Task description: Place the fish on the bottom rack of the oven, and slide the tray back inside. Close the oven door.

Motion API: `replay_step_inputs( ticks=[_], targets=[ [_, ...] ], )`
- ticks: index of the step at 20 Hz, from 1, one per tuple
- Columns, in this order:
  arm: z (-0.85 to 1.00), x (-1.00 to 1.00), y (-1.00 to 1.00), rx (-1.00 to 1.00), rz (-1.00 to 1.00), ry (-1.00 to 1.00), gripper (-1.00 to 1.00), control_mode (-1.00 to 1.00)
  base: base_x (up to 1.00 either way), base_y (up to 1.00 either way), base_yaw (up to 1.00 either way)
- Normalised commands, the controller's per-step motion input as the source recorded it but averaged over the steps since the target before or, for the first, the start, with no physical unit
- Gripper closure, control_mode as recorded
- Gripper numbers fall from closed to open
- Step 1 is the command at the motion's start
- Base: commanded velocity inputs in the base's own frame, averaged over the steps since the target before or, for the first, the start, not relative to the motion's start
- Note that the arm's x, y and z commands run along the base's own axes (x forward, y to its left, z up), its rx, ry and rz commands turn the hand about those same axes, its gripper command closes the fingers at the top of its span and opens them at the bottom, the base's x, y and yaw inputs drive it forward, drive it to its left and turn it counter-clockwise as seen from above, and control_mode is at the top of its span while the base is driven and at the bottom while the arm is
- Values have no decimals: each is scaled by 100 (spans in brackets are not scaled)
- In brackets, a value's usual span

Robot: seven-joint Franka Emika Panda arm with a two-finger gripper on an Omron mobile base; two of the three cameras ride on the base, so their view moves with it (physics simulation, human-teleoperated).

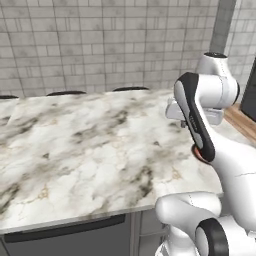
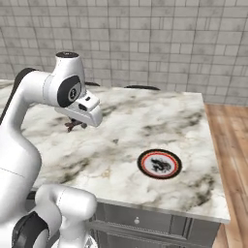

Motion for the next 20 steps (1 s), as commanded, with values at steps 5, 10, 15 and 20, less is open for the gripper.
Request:
replay_step_inputs(
  ticks=[5, 10, 15, 20],
  targets=[
    [0, 0, 0, 0, 0, 0, 100, 100, -95, -70, -6],
    [0, 0, 0, 0, 0, 0, 100, 100, -76, -100, -10],
    [0, 0, 0, 0, 0, 0, 100, 100, -14, -100, -9],
    [0, 0, 0, 0, 0, 0, 100, 100, 1, -100, -8]
  ],
)
